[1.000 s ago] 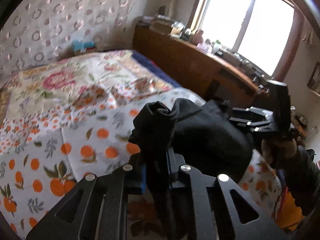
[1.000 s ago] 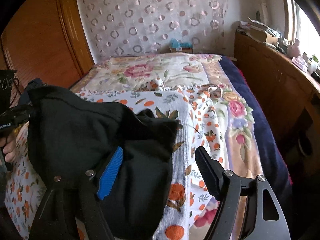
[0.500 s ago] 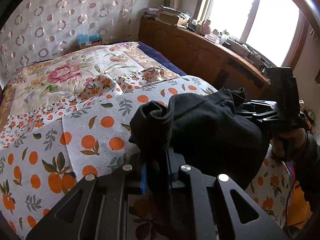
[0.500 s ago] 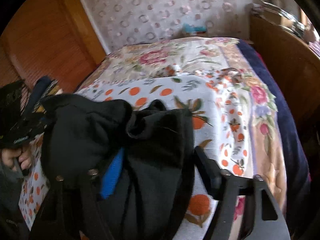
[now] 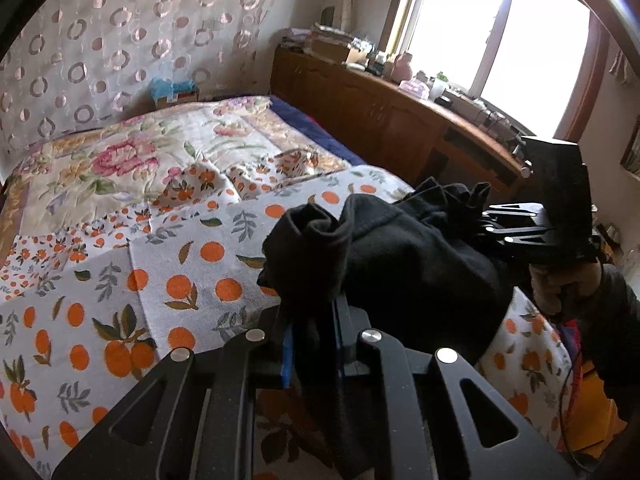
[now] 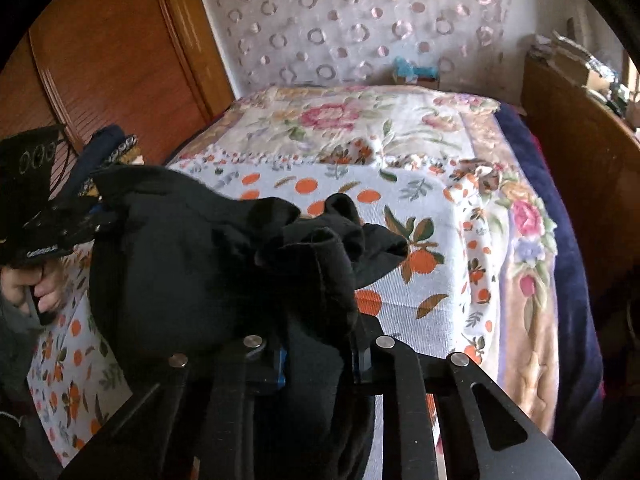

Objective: Fold small clothes
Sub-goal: 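Carry the shirt with the left gripper toward the folded clothes stack by the wardrobe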

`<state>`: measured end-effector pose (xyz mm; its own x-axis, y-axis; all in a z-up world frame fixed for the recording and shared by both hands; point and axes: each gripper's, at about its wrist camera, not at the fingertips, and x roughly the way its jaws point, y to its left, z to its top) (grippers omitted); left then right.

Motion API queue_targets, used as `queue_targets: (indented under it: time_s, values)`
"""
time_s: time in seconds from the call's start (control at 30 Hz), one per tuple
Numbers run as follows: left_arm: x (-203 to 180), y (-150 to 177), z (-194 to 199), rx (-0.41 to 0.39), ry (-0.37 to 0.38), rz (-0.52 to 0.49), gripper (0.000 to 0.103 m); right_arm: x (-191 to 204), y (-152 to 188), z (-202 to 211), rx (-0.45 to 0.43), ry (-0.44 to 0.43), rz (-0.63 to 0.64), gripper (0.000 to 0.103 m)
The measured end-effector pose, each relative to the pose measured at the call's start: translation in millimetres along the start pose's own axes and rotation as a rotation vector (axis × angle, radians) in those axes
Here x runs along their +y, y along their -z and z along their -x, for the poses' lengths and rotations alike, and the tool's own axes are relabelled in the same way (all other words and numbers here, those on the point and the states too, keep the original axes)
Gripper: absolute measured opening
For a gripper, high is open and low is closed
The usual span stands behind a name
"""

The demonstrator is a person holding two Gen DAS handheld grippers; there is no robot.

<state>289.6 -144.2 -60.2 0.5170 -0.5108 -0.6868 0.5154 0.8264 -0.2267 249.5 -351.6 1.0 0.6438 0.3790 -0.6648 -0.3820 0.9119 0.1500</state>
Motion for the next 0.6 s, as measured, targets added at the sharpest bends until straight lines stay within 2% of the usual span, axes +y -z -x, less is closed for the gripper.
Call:
queue_targets:
  time_s: [0.1,0.27,0.47,0.6]
  values:
    - [-3,1,23,-0.042,0.011,-0.002,0.016,16,-1,16,-0.066,0.001,0.005,0.02]
    - [6,3,73,-0.132,-0.019,0.011,0.015,50,-12,28,-0.14,-0.044,0.055,0.019]
    - [34,14,137,-0.215,-0.102,0.03,0.015,96,-36,16,-0.182,-0.116,0.127,0.019]
    - [59,29,180,-0.263,-0.186,0.059,0.015,138,-60,0,-0.204,-0.17,0.217,0.019]
